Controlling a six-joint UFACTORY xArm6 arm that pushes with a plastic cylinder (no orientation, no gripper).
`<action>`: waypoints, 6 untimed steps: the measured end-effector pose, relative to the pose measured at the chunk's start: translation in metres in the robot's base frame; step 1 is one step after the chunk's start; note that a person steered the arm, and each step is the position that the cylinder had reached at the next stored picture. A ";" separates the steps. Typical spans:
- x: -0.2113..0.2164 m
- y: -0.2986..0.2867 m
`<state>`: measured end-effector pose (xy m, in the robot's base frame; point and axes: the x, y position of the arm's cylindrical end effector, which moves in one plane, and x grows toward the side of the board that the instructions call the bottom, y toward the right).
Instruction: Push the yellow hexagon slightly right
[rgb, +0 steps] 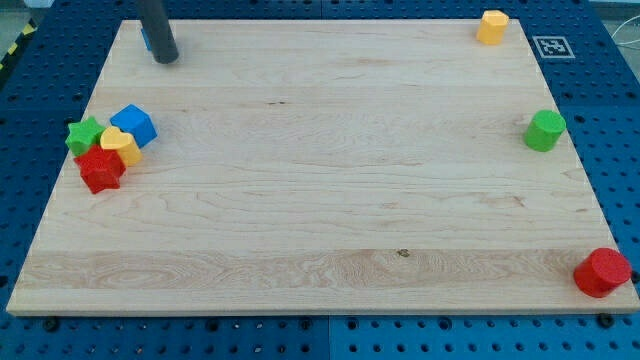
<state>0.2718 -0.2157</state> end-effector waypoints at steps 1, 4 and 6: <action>-0.010 -0.016; -0.005 0.030; -0.006 0.207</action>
<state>0.2663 -0.0092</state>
